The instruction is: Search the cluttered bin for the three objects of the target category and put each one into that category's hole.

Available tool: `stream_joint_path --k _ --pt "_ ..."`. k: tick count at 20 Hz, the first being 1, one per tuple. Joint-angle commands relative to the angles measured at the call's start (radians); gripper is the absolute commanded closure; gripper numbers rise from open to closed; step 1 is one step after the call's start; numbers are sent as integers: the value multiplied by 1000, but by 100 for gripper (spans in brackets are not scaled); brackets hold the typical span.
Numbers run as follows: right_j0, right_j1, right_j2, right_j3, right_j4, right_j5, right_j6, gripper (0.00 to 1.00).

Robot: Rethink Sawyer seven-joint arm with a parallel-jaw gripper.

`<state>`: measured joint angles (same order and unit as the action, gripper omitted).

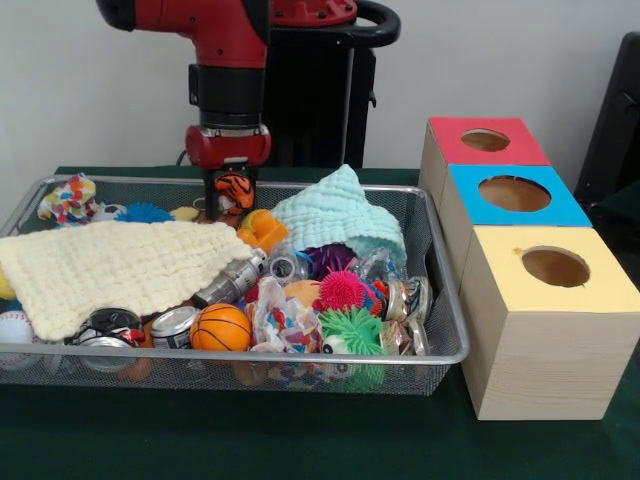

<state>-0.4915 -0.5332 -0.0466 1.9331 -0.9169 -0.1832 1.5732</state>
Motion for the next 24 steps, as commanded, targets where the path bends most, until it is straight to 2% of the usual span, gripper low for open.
stream_joint_path --k 1,8,16,17,19,22,24 --pt "15 103 -5 -51 -60 45 61 100" --pt "24 110 -21 -57 -59 28 65 100" --pt "-27 95 30 -47 -84 70 47 100" --pt "-59 64 66 -25 -96 98 34 100" --pt "-167 -34 199 68 -89 219 -30 100" --pt "-194 -184 253 188 -37 270 -45 100" --pt "-243 -283 327 263 29 344 -90 100"
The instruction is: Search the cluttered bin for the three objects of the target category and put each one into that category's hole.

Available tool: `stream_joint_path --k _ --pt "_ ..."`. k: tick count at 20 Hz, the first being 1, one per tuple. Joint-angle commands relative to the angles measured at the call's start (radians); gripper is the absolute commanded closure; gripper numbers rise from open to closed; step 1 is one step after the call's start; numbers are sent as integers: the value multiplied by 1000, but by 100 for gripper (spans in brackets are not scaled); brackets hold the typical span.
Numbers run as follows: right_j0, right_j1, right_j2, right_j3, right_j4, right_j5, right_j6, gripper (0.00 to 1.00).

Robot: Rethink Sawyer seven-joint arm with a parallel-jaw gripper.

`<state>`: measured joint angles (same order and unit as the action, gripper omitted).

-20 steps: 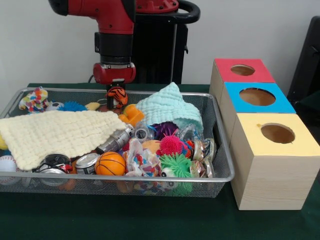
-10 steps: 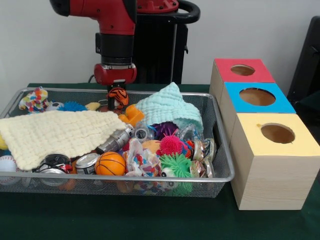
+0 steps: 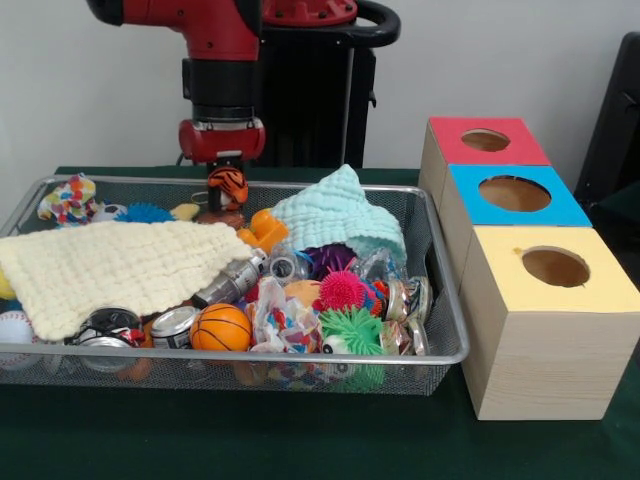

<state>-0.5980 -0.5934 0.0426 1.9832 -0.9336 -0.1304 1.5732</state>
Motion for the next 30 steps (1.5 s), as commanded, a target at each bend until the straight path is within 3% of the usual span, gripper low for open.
stream_joint_path --k 1,4,9,14,21,30 --pt "-160 -254 275 238 73 318 -105 100" --pt "-194 -317 345 290 133 373 -123 100" --pt "-164 -385 369 349 179 397 -59 100" --pt "-45 -447 330 387 234 398 59 100" --pt "167 -459 226 388 319 378 194 100" --pt "292 -482 148 403 419 380 218 100"
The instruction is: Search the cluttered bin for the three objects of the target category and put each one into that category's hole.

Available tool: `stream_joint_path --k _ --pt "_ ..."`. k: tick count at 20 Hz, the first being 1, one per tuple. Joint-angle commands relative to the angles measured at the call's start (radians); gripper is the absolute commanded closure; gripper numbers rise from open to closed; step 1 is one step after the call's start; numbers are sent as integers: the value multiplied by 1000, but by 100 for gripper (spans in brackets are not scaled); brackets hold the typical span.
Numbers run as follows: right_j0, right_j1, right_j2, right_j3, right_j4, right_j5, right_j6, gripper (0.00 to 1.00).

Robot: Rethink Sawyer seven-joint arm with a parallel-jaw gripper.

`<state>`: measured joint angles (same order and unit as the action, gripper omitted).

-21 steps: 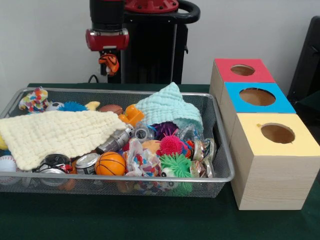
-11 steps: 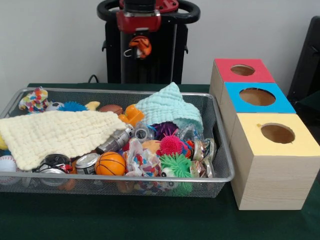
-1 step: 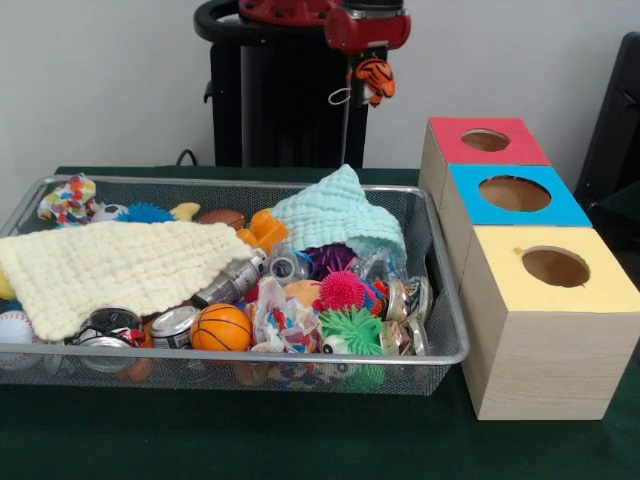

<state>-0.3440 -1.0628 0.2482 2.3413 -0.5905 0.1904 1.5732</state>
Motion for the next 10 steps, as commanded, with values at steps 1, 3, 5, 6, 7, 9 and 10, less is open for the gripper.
stream_joint_path --k 1,3,5,6,7,9,10 --pt "46 -13 -64 48 84 56 217 100" --pt "67 -10 -74 57 101 42 222 100" --pt "102 0 -100 57 112 26 238 100" --pt "133 13 -123 54 115 12 255 100" --pt "168 30 -150 45 120 -1 275 100" --pt "242 59 -190 41 151 -31 313 100" --pt "279 73 -211 40 167 -46 332 100"
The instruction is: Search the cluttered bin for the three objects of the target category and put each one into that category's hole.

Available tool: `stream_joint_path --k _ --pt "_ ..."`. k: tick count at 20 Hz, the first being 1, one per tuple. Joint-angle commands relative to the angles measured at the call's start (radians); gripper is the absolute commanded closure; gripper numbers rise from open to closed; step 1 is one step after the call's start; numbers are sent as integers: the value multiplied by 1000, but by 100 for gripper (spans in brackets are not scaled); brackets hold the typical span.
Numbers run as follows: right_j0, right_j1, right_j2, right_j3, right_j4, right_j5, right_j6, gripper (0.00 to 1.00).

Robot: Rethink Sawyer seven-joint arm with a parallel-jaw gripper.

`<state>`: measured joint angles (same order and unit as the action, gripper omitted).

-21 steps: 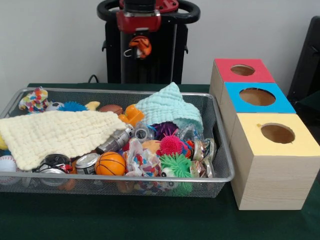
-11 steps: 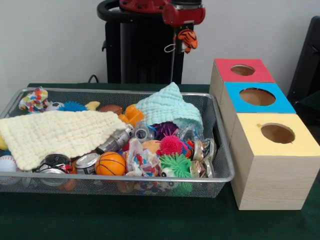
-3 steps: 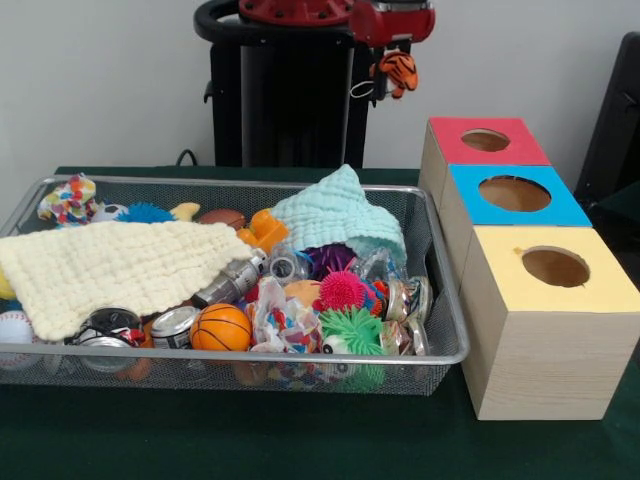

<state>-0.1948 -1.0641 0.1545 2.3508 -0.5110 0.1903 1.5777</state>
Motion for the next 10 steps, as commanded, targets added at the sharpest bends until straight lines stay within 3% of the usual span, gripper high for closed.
stream_joint_path --k 1,5,10 --pt "166 89 -137 28 103 -61 346 100" --pt "269 121 -170 31 188 -106 379 100" --pt "366 222 -235 2 244 -192 406 100"
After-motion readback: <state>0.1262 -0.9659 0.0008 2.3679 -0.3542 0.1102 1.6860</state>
